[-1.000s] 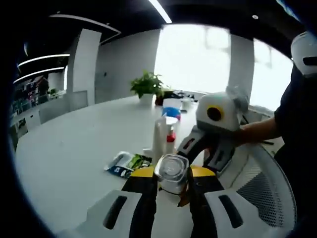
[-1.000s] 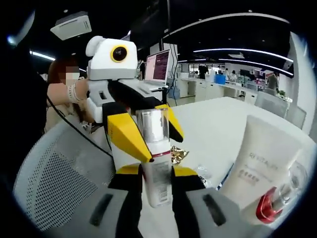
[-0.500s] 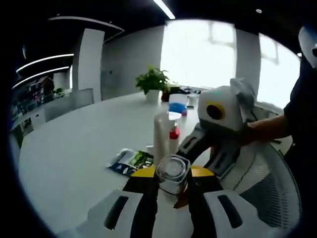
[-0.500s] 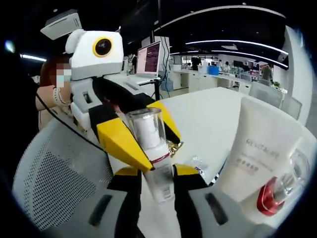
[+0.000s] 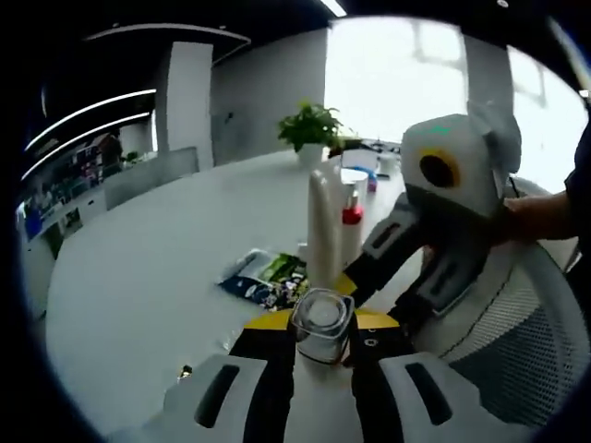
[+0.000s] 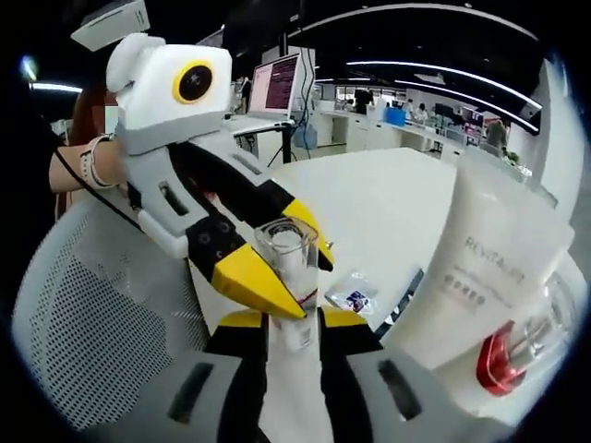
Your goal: Arrange the skincare products in the storage area until every visible bottle or jar stands upright without overlapping.
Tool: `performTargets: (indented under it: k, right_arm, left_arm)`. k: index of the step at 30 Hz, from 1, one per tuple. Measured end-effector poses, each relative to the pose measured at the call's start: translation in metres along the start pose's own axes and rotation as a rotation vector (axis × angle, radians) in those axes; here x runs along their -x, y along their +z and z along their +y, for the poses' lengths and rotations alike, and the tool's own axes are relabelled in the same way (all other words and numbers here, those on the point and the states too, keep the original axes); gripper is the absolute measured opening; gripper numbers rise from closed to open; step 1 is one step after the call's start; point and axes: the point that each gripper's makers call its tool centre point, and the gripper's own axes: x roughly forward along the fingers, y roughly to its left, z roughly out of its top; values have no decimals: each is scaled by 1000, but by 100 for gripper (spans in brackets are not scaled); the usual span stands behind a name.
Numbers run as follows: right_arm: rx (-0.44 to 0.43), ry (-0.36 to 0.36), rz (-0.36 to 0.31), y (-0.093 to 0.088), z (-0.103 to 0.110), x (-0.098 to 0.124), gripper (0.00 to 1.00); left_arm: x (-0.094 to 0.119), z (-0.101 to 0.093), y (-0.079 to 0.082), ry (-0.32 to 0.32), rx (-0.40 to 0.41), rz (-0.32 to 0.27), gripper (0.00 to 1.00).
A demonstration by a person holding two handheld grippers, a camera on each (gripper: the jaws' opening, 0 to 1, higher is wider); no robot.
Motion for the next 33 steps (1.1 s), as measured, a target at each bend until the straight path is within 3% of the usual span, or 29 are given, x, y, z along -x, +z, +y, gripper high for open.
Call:
performTargets:
  k: [4, 18, 23, 33]
  right_arm:
    - [1, 6, 9, -2, 1, -1, 20]
    - [-7, -51, 0, 0, -8, 11, 18]
    - [11, -127, -37, 15, -16, 24, 16]
    - [-7, -127, -130, 43, -9, 24, 13]
  left_arm:
    - [-1, 10, -5, 41, 3, 16, 19]
    - [-3, 10, -7, 46, -28, 13, 19]
    - [-4, 13, -6, 55, -36, 11, 19]
    - [-3, 13, -7, 54, -37, 11, 19]
